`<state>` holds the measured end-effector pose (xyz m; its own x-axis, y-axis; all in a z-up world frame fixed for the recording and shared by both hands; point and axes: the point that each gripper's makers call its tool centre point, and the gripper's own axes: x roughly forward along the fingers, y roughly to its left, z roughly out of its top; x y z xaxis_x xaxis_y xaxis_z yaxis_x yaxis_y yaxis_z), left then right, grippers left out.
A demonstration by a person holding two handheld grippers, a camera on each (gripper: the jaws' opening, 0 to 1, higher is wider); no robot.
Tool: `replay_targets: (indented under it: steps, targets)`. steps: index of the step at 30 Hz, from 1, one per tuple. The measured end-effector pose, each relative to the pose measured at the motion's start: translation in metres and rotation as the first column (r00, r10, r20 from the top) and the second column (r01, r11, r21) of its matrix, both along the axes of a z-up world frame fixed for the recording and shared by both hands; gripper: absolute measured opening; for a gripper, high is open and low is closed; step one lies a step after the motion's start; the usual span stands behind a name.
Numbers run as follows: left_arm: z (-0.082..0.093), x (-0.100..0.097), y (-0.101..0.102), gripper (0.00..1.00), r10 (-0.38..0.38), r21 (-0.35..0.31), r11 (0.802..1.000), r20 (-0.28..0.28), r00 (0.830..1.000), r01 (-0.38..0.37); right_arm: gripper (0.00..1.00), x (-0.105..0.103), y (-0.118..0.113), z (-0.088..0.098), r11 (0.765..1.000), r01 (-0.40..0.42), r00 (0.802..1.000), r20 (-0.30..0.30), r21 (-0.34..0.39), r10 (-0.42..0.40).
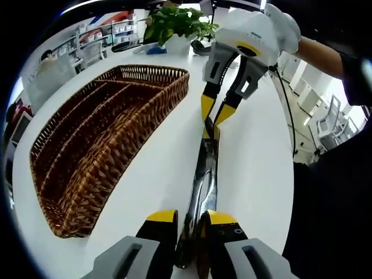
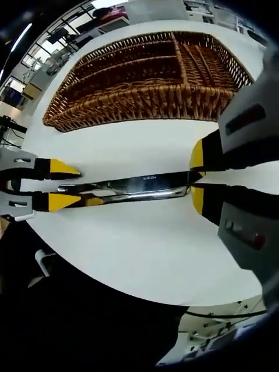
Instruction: Arrange the knives, forks, and spoons in their matching storage slots by inserting each utensil handle-first until every utensil is classified and aligned in the correct compartment
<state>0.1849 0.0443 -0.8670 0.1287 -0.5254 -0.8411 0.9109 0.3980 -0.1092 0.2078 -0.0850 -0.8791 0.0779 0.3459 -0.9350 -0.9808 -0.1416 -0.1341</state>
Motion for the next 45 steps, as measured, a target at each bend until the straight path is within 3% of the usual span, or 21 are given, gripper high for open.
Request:
replay_targets:
  steps: [7,19,24,33,45]
  targets:
    - [-0.002,-0.001,0.002,0.18,-0.003,0.005,1.0,-0.005,1.0,0.003,0.06,-0.002,0.0,0.001,1.0,-0.008,1.0,0.013,-0.006,0.008]
    - [-0.007,-0.004,0.003,0.17,-0.018,0.02,1.0,-0.01,1.0,0.019,0.06,-0.001,-0.002,0.0,0.996,0.091,0.995,-0.032,0.013,-0.091]
    - [-0.008,-0.001,0.003,0.09,-0.035,0.028,0.999,0.003,0.999,0.035,0.06,-0.002,-0.001,0.001,0.997,0.074,0.997,-0.013,0.01,-0.074]
    - [-0.009,-0.002,0.002,0.08,-0.06,0.029,0.998,-0.025,0.998,0.06,0.06,0.002,0.0,0.009,0.997,0.069,0.997,0.02,0.029,-0.07]
    - [-0.009,0.001,-0.004,0.08,-0.095,0.028,0.995,-0.017,0.995,0.095,0.06,0.007,0.01,0.028,0.997,0.044,0.996,0.078,0.067,-0.049]
